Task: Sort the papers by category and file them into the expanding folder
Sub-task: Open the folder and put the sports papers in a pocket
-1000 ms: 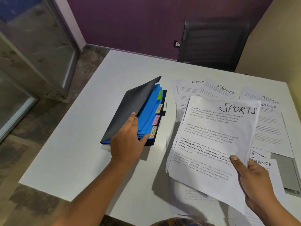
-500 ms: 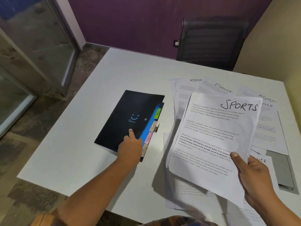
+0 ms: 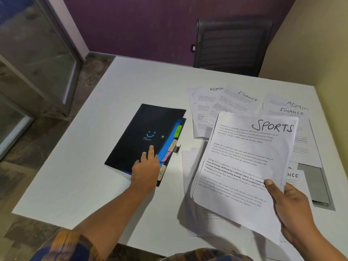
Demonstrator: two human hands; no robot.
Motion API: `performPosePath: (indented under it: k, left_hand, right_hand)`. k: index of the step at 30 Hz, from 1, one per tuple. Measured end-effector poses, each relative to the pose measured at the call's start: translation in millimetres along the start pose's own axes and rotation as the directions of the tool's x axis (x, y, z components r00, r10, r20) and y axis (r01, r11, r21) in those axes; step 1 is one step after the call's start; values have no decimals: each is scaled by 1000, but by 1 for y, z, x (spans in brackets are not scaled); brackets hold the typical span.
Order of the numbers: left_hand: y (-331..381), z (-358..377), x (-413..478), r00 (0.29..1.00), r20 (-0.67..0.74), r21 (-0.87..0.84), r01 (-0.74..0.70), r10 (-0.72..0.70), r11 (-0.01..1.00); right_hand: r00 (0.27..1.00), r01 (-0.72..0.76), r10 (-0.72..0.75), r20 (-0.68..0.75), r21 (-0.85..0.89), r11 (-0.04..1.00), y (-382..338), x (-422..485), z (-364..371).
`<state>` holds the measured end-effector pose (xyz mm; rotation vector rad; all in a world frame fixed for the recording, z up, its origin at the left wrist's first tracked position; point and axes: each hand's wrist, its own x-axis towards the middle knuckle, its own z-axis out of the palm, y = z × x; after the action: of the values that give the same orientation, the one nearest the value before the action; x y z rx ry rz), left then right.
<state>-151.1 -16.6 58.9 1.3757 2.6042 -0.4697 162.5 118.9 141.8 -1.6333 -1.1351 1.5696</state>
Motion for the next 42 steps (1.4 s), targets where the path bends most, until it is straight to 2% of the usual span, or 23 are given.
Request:
performPosePath:
  k: [2,9,12,15,18,21,29,35,42]
  left_hand:
    - [-2,0,-2,998,-67,18,-15,16,1000]
    - [-10,6,1,996,9,-9,-90,90,996]
    - [-8,-8,-1,990,32,-105,-132,136,986]
    - [-6,-16,-2,985,-8,-102,-173,173,980]
    - [-3,-28,-5,989,49,-120,-135,142,983]
    - [2,-35,-10,994,46,-192,-92,103,977]
    - [17,-40,-16,995,-59,-427,-97,80,899]
    - [19,-48,-20,996,-67,-481,-89,65,872]
    - [24,-51,-26,997,-53,-547,-78,59,834]
  right_hand:
    - [1000,-9,8,-6,-7,1000,0,-1,-1]
    - [1000,-2,2,7,-16,1000,-8,-3,3]
    - [1000,20,-20,13,-20,1000,-14,-4,5]
    - [999,42,-42,16,-29,999,-25,-4,11]
    - [997,81,-79,21,-68,994,-39,-2,21]
    - [991,130,-123,55,-148,980,-51,4,34]
    - [951,310,-278,136,-373,875,-76,25,78]
    - [891,445,-399,216,-584,679,-91,28,94]
    - [900,434,-340,273,-632,641,-93,28,110]
